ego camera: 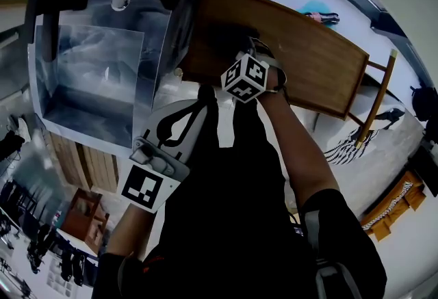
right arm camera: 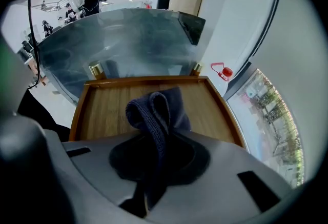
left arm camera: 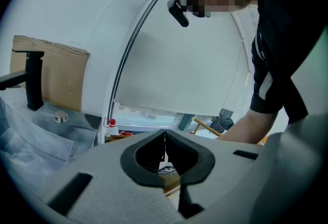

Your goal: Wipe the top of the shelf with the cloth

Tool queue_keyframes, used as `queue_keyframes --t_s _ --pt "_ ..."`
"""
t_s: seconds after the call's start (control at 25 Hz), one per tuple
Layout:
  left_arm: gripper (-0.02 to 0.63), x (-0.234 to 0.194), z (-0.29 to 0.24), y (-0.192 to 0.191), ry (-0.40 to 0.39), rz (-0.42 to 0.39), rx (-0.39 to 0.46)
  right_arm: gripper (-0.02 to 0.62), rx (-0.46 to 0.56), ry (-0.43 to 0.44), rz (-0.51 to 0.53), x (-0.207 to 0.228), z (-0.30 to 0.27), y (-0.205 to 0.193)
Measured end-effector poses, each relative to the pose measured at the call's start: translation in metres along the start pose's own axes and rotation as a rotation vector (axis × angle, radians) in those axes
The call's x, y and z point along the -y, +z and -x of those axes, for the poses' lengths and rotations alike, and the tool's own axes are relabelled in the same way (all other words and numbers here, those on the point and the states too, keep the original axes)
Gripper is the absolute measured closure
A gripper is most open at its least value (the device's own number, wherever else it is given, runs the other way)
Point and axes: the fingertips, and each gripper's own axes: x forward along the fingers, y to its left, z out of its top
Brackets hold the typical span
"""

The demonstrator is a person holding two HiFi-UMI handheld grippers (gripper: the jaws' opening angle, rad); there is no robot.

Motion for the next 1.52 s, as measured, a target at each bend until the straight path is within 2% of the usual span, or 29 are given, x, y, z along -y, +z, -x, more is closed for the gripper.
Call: queue_keyframes --t_s 1.52 --pt "0.584 0.120 -0.113 0.004 -0.184 -0.100 -0.086 0.548 -0.077 -0.092 -0.232 0.060 0.067 -0.185"
